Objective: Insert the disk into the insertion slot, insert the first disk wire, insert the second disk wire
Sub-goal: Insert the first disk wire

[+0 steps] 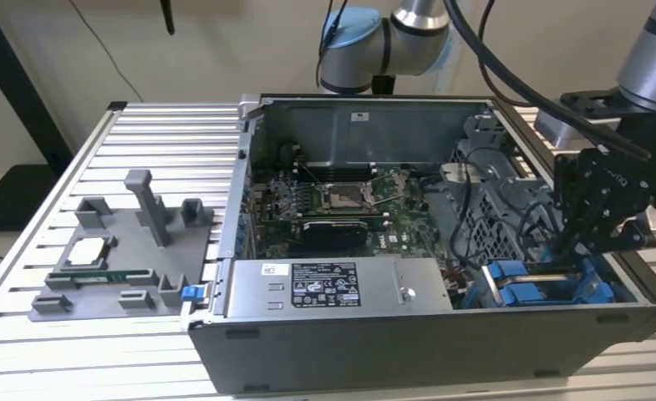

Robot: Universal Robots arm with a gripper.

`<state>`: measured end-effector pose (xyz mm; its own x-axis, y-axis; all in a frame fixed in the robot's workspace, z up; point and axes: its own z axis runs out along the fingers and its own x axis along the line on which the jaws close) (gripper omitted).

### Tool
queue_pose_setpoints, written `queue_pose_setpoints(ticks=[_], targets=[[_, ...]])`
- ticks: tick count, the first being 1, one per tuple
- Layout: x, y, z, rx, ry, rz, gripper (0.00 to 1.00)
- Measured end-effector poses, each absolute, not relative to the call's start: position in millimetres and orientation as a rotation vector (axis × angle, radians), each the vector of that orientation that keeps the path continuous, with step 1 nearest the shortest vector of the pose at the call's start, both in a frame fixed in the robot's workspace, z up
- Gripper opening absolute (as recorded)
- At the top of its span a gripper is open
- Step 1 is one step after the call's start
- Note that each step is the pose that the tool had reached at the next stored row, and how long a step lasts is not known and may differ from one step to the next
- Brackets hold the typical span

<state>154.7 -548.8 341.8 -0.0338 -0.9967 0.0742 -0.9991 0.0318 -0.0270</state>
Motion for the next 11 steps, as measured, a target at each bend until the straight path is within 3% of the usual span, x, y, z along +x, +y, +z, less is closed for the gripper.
queue_pose_setpoints(ticks=[11], targets=[[150.4,-545.8,335.7,2.165,-2.237,0.141,0.00]])
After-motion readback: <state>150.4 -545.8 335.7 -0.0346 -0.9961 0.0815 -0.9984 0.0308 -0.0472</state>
